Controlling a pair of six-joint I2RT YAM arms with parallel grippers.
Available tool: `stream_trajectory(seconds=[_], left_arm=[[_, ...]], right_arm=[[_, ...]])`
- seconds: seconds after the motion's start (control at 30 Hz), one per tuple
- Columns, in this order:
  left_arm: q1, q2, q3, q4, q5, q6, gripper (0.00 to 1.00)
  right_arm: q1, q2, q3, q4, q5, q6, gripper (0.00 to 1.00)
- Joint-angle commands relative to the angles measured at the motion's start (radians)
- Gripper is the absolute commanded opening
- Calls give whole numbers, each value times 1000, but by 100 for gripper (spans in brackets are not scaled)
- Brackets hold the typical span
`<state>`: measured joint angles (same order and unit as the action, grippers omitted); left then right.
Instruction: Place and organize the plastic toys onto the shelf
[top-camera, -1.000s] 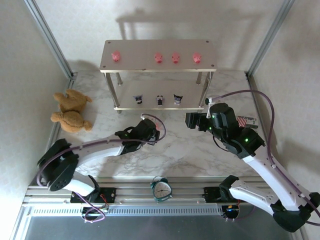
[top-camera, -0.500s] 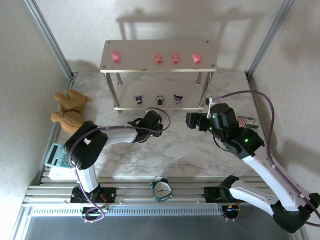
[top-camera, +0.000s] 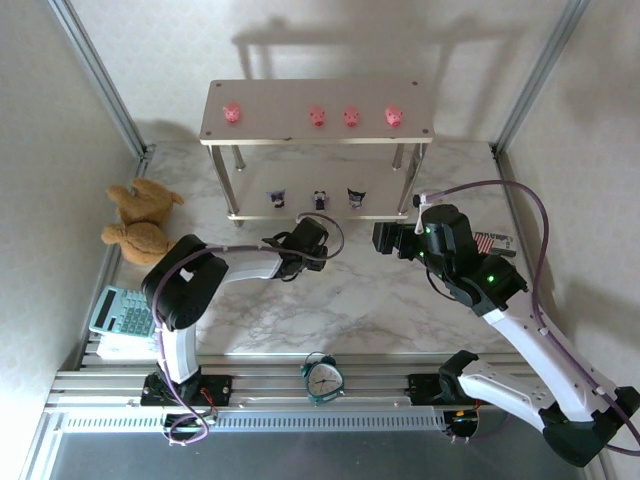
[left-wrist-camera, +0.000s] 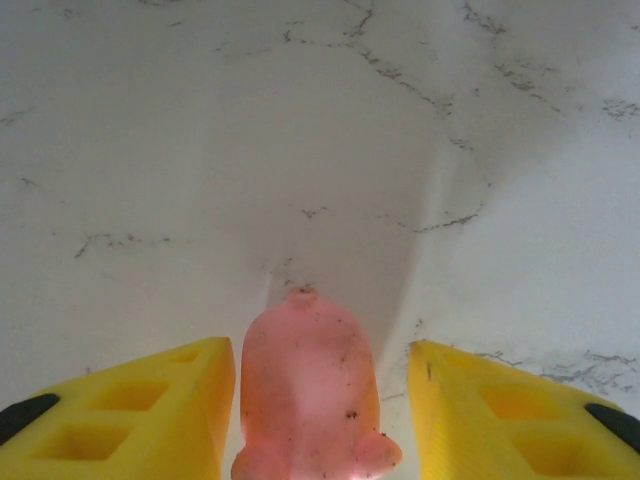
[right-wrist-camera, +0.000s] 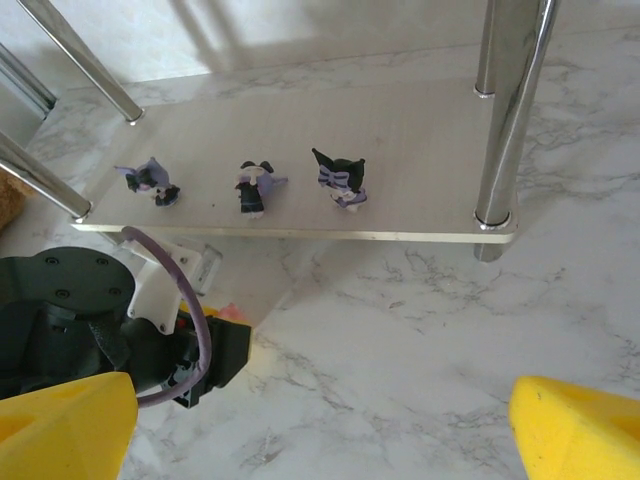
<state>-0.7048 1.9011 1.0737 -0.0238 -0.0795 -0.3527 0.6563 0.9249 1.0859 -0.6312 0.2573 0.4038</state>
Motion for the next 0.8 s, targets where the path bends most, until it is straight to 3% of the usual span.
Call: stream_trajectory(seconds=[0.0,0.2,0.37,0.5,0.77], left_arm=[[10,21,48,-34,-22,33,44],[30,41,65,-54,45,56,23],[37,49,46,-55,65,59,21],[39,41,31,-45,79,61,8],[39,-40,14,-64,72,77,4]], right_arm=[[-10,-4,-13,21,-13,-21,96],[-16,-10,-18,19,-11,-17,96],[-19,-16,-24,21,-10,-14,97],[-20,-21,-25,22,-9,-14,97],[-21,-32,-27,16,5,-14,97]])
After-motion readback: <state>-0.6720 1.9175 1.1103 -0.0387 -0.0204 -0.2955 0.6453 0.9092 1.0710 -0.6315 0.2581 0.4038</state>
